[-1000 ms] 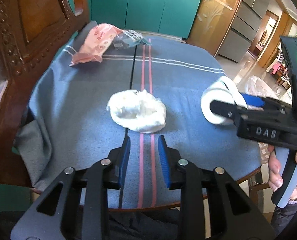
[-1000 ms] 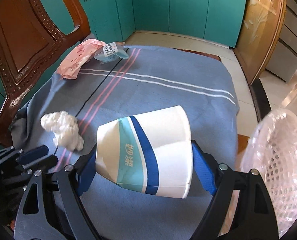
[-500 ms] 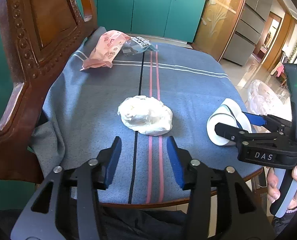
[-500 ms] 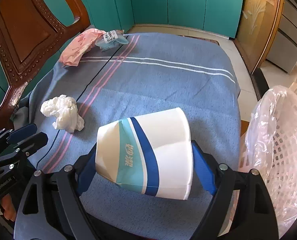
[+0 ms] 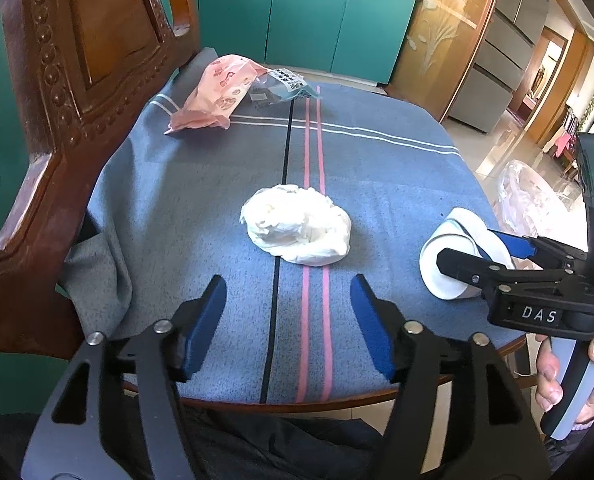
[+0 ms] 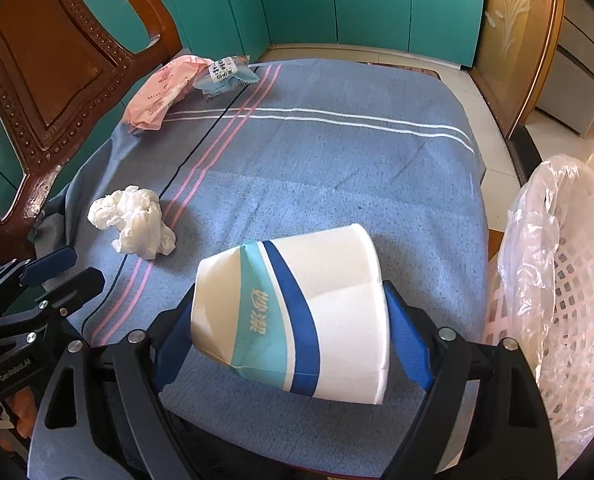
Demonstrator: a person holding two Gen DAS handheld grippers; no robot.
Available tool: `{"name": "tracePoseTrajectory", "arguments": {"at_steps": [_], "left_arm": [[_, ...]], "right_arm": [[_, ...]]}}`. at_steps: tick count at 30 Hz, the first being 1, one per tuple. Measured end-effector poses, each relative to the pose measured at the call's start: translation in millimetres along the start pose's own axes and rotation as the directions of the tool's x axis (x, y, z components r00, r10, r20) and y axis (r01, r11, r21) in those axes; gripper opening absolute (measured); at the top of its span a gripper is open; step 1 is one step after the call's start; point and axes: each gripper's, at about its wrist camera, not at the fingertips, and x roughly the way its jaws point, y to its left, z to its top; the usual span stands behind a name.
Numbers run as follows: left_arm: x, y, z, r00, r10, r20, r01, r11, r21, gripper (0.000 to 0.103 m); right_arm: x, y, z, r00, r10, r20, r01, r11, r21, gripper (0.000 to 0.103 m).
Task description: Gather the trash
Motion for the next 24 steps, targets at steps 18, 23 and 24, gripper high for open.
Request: {"name": "tracePoseTrajectory", "arguments": {"at_steps": [18, 23, 24], "left_arm": [[0.3, -0.1, -2.5, 1.000, 0.014, -0.007, -0.014, 1.000, -0.009, 0.076], [1.0, -0.3, -2.9, 1.000, 0.014, -0.009, -0.014, 1.000, -0.012, 0.079], [1.3, -0.4, -3.0, 1.000, 0.014, -0.010, -0.015, 1.000, -0.012, 0.080]], "right_arm": [[2.8, -1.6, -4.5, 1.000, 0.008, -0.008, -0.008, 1.000, 0.012, 0.084], [5.8, -2.0, -5.8, 1.000, 0.011, -0.018, -0.011, 1.000, 0.014, 0.084], [6.3, -1.8, -6.4, 1.000, 0.013, -0.019, -0.012, 1.000, 0.014, 0.084]]}}
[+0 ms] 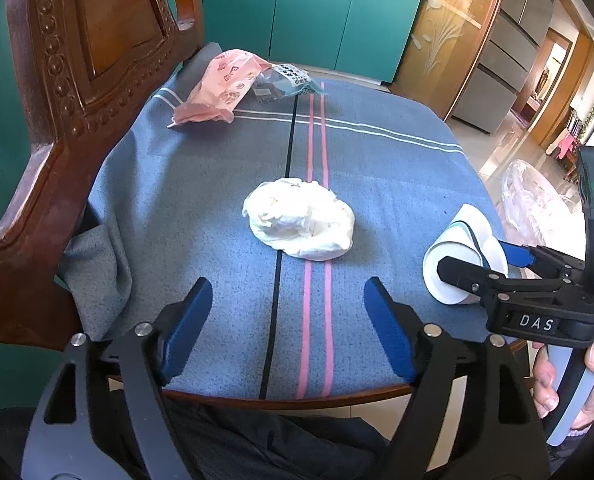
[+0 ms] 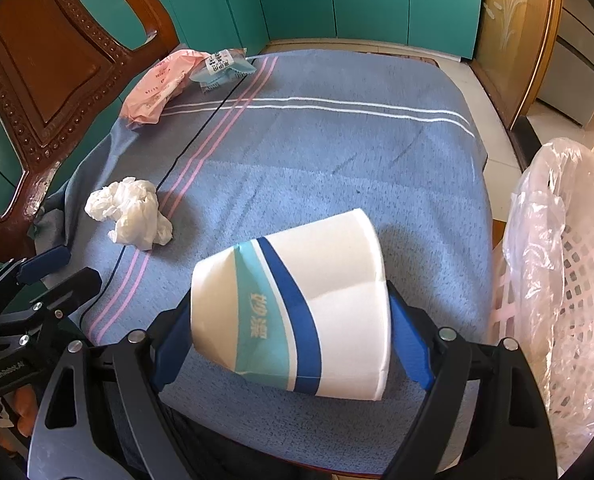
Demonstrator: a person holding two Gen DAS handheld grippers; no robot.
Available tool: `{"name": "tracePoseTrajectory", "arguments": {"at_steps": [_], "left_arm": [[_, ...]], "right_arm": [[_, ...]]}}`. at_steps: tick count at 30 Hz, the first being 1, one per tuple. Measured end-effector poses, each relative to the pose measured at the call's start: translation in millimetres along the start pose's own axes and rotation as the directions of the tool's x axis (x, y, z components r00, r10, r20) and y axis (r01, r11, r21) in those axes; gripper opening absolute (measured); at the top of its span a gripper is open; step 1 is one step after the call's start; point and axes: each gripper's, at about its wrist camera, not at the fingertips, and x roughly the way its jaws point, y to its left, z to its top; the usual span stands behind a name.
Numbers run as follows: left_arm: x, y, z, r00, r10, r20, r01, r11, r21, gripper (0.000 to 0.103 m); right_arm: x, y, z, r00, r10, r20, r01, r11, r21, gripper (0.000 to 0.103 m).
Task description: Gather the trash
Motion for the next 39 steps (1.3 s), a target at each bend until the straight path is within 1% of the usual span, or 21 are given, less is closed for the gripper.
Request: {"name": "tracePoseTrajectory", "arguments": {"at_steps": [7, 9, 13, 16, 18, 22, 26, 27, 28, 30, 32, 36, 39], "left_arm": [[-2.2, 2.3, 0.0, 1.000, 0.002, 0.007, -0.002, 1.000, -0.004, 0.081], [-7.1, 10.2, 3.6, 1.000, 0.011, 0.029, -0.010, 1.000, -0.027, 0.083], [-9.5, 25.4, 13.0, 0.999, 0.014, 0.045, -0.011, 0.998, -0.066, 0.084], [-0.9, 29.7, 20.7, 1.000, 0.011, 0.025, -0.009, 0.997, -0.081, 0.085], [6.1, 25.8, 27.3, 1.000, 0.006, 0.013, -0.005, 0.998, -0.069, 0.085], [25.9, 9.6, 41.8, 1.000, 0.000, -0.009, -0.001, 0.999, -0.038, 0.086], [46.0, -4.6, 47.6, 0.999, 0.018, -0.033, -0.018, 1.000, -0.005, 0.086], [48.4, -7.1, 46.8, 0.999, 0.019, -0.037, -0.019, 1.000, 0.003, 0.083], [51.4, -9.6, 45.9, 0.999, 0.019, -0.041, -0.018, 1.000, 0.013, 0.075], [56.9, -13.7, 42.2, 0.998, 0.007, -0.060, -0.005, 1.000, 0.031, 0.067], [57.9, -14.7, 38.4, 0.998, 0.025, -0.054, -0.022, 0.999, 0.046, 0.065], [50.3, -10.8, 37.0, 0.999, 0.008, -0.038, -0.007, 0.999, 0.032, 0.057], [41.0, -6.8, 36.0, 1.000, 0.006, -0.019, -0.005, 1.000, 0.017, 0.056]], "right_arm": [[-1.8, -1.5, 1.0, 1.000, 0.001, 0.004, -0.001, 1.000, 0.002, 0.084], [-4.1, -1.3, 1.7, 1.000, 0.001, 0.009, -0.001, 1.000, 0.000, 0.084], [-6.7, -0.6, 2.6, 1.000, -0.005, 0.013, 0.005, 1.000, -0.005, 0.084], [-5.5, 0.2, 3.0, 1.000, -0.003, 0.015, 0.003, 1.000, -0.006, 0.084], [-3.6, 1.3, 3.5, 1.000, -0.007, 0.014, 0.007, 1.000, -0.012, 0.084], [-3.6, 5.7, 5.8, 0.998, -0.055, 0.031, 0.056, 0.997, -0.049, 0.084], [-4.5, 8.3, 8.4, 0.992, -0.110, 0.059, 0.116, 0.989, -0.094, 0.084], [-3.7, 8.6, 9.1, 0.991, -0.122, 0.061, 0.128, 0.986, -0.105, 0.084], [-2.8, 8.2, 9.9, 0.990, -0.127, 0.063, 0.133, 0.985, -0.110, 0.084], [0.1, 6.7, 11.1, 0.990, -0.127, 0.060, 0.133, 0.985, -0.110, 0.084], [3.2, 5.5, 12.1, 0.991, -0.124, 0.055, 0.129, 0.986, -0.107, 0.084], [8.1, 7.8, 11.1, 0.992, -0.114, 0.052, 0.119, 0.987, -0.112, 0.084], [6.6, 13.3, 9.3, 0.992, -0.111, 0.067, 0.119, 0.984, -0.132, 0.082]]}}
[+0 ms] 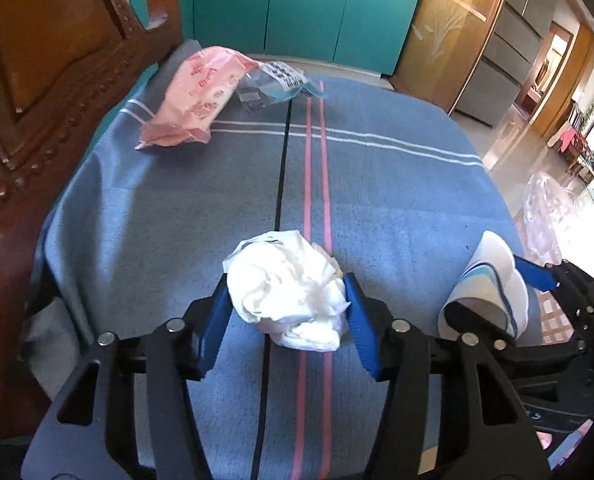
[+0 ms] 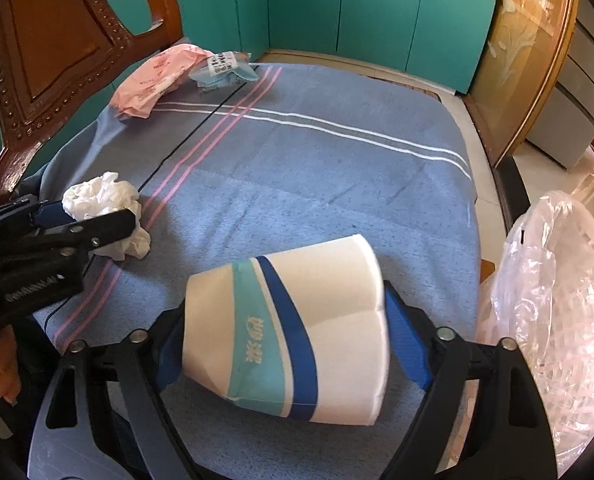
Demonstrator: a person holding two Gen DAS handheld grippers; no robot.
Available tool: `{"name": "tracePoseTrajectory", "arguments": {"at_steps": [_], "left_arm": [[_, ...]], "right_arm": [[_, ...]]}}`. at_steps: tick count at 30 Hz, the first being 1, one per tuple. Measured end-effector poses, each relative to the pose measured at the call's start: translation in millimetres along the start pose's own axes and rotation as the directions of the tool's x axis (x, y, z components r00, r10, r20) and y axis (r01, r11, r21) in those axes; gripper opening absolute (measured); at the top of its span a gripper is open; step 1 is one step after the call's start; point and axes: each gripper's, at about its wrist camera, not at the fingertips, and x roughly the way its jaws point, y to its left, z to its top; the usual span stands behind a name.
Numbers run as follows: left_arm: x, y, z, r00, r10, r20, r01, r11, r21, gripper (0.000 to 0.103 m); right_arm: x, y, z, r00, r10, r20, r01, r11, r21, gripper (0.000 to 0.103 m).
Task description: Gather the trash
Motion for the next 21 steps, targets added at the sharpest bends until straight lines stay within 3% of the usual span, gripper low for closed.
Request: {"name": "tracePoseTrajectory", "arguments": {"at_steps": [11, 21], "left_arm": [[-44.9, 0.8, -1.2, 0.994, 0.039, 0.099, -0.039, 0.999, -0.008, 0.056], [-73.7, -8.6, -1.6, 0.989, 0.018, 0.149, -0.018, 1.000, -0.003, 0.056]], "right_arm": [[-25.6, 6.4, 4.4, 0.998, -0.004, 0.067, 0.005, 1.000, -0.015, 0.082], [-68.7, -11.6, 7.3, 0.986, -0.001, 0.166, -0.005, 0.999, 0.036, 0.082]]}}
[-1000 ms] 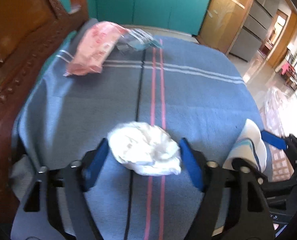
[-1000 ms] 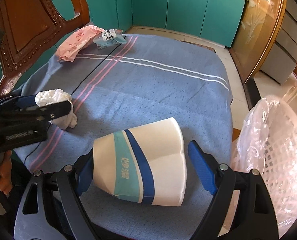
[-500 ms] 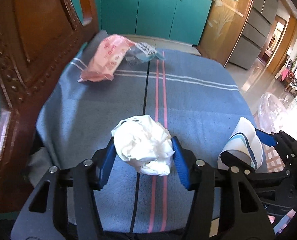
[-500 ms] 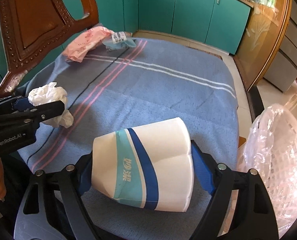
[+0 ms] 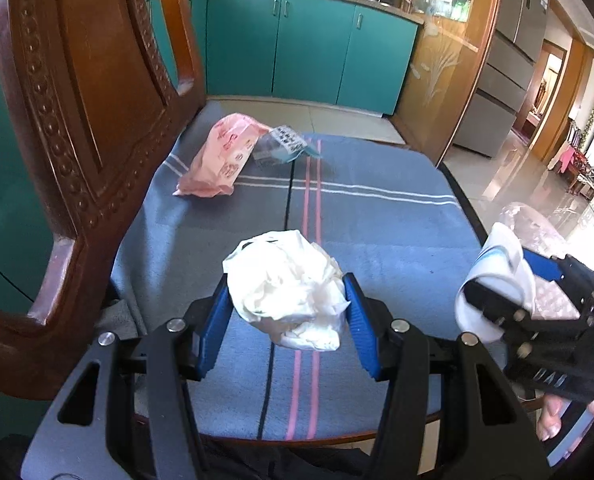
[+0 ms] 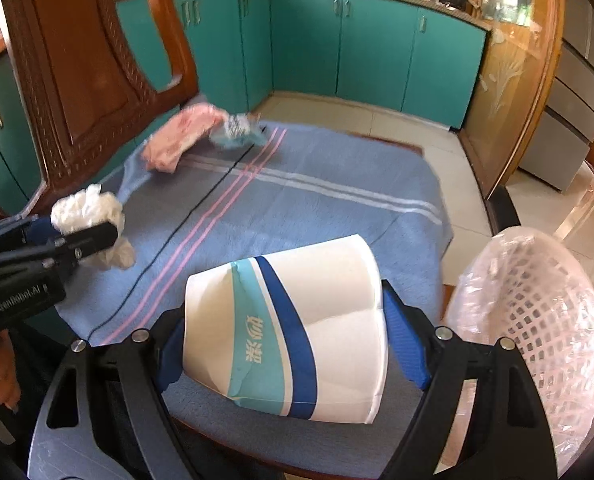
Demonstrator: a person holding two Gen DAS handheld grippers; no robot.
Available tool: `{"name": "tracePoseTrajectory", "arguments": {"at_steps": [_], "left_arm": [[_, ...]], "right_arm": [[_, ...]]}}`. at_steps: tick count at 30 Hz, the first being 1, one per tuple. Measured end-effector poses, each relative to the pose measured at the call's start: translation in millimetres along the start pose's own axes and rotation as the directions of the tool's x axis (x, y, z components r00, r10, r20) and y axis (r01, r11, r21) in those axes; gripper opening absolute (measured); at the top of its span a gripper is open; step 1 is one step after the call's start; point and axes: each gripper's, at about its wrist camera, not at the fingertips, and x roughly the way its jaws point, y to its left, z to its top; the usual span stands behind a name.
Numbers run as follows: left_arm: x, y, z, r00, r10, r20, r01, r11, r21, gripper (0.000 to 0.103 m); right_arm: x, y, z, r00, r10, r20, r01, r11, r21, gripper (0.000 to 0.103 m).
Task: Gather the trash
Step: 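Carry the tissue and paper cup over the basket and open both tools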
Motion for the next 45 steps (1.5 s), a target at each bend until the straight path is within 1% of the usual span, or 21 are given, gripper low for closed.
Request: {"name": "tracePoseTrajectory", "arguments": {"at_steps": [5, 8, 10, 12, 16, 20, 23, 25, 26, 28, 29, 32, 35, 36, 38, 39, 40, 42, 44, 45], "left_arm": [[-17.2, -18.1, 3.6, 0.999, -0.009, 0.042, 0.008, 0.999, 0.035, 0.056], [-24.3, -32.7, 5.1, 0.998, -0.017, 0.060, 0.013, 0.998, 0.067, 0.056], [-30.5, -46.8, 5.6, 0.997, -0.009, 0.081, 0.001, 0.996, 0.094, 0.056], [-34.3, -59.8, 7.6, 0.995, -0.009, 0.095, -0.001, 0.994, 0.107, 0.056], [-36.0, -88.3, 9.6, 0.994, -0.044, 0.098, 0.029, 0.988, 0.152, 0.056], [-32.2, -125.3, 12.0, 0.991, -0.109, 0.078, 0.091, 0.975, 0.202, 0.056], [-27.2, -164.0, 15.5, 0.978, -0.205, 0.042, 0.188, 0.949, 0.252, 0.056], [-24.1, -195.9, 14.0, 0.963, -0.267, 0.026, 0.247, 0.919, 0.307, 0.056], [-19.9, -215.1, 12.0, 0.956, -0.292, 0.009, 0.271, 0.899, 0.345, 0.056], [-11.6, -238.2, 7.9, 0.949, -0.315, -0.028, 0.302, 0.876, 0.375, 0.056], [-4.0, -252.7, 4.8, 0.943, -0.328, -0.061, 0.325, 0.862, 0.389, 0.056], [9.4, -278.1, -3.6, 0.934, -0.340, -0.108, 0.353, 0.837, 0.419, 0.056], [20.5, -292.9, -9.6, 0.923, -0.355, -0.148, 0.383, 0.814, 0.437, 0.058], [23.2, -294.2, -10.0, 0.920, -0.359, -0.158, 0.391, 0.810, 0.436, 0.059], [31.1, -297.1, -14.2, 0.905, -0.379, -0.193, 0.425, 0.798, 0.428, 0.063], [35.1, -295.0, -14.2, 0.902, -0.382, -0.201, 0.431, 0.796, 0.425, 0.069], [36.8, -293.6, -15.4, 0.903, -0.379, -0.201, 0.429, 0.798, 0.422, 0.076], [36.8, -286.7, -15.0, 0.915, -0.361, -0.177, 0.402, 0.814, 0.419, 0.081], [36.2, -277.0, -11.1, 0.925, -0.345, -0.157, 0.379, 0.829, 0.411, 0.082], [36.0, -268.5, -7.5, 0.931, -0.336, -0.143, 0.365, 0.841, 0.399, 0.082]], "right_arm": [[-31.8, -30.2, 5.7, 0.997, -0.041, 0.072, 0.036, 0.997, 0.061, 0.082], [-52.0, -56.8, 3.9, 0.990, -0.086, 0.108, 0.074, 0.991, 0.112, 0.082], [-64.9, -78.7, -0.6, 0.984, -0.126, 0.125, 0.107, 0.983, 0.152, 0.082], [-73.8, -96.2, -7.3, 0.977, -0.169, 0.131, 0.144, 0.972, 0.183, 0.082], [-82.7, -132.1, -25.6, 0.963, -0.245, 0.114, 0.213, 0.948, 0.236, 0.082], [-90.3, -158.3, -46.1, 0.949, -0.302, 0.096, 0.268, 0.927, 0.264, 0.082], [-99.2, -179.4, -62.5, 0.938, -0.335, 0.084, 0.297, 0.907, 0.299, 0.082], [-107.0, -193.9, -73.0, 0.927, -0.367, 0.074, 0.326, 0.890, 0.320, 0.082], [-109.3, -197.6, -76.4, 0.923, -0.379, 0.071, 0.337, 0.883, 0.326, 0.082], [-117.6, -211.3, -86.6, 0.912, -0.405, 0.063, 0.360, 0.865, 0.349, 0.082], [-119.4, -215.5, -89.8, 0.910, -0.410, 0.062, 0.363, 0.861, 0.357, 0.082], [-123.8, -227.0, -99.9, 0.905, -0.422, 0.055, 0.373, 0.848, 0.376, 0.082], [-123.8, -235.8, -107.9, 0.904, -0.424, 0.047, 0.373, 0.839, 0.395, 0.082], [-123.3, -237.8, -109.1, 0.905, -0.422, 0.044, 0.371, 0.838, 0.399, 0.082], [-120.5, -239.5, -110.6, 0.910, -0.413, 0.041, 0.364, 0.840, 0.402, 0.082], [-119.1, -238.0, -109.2, 0.912, -0.408, 0.041, 0.359, 0.843, 0.401, 0.082], [-116.9, -237.4, -108.7, 0.915, -0.401, 0.041, 0.353, 0.846, 0.399, 0.082], [-110.9, -235.5, -105.3, 0.923, -0.383, 0.041, 0.337, 0.854, 0.396, 0.082], [-104.0, -233.0, -102.5, 0.933, -0.357, 0.041, 0.313, 0.863, 0.396, 0.083], [-99.1, -231.7, -100.8, 0.939, -0.341, 0.038, 0.300, 0.869, 0.395, 0.083]]}}
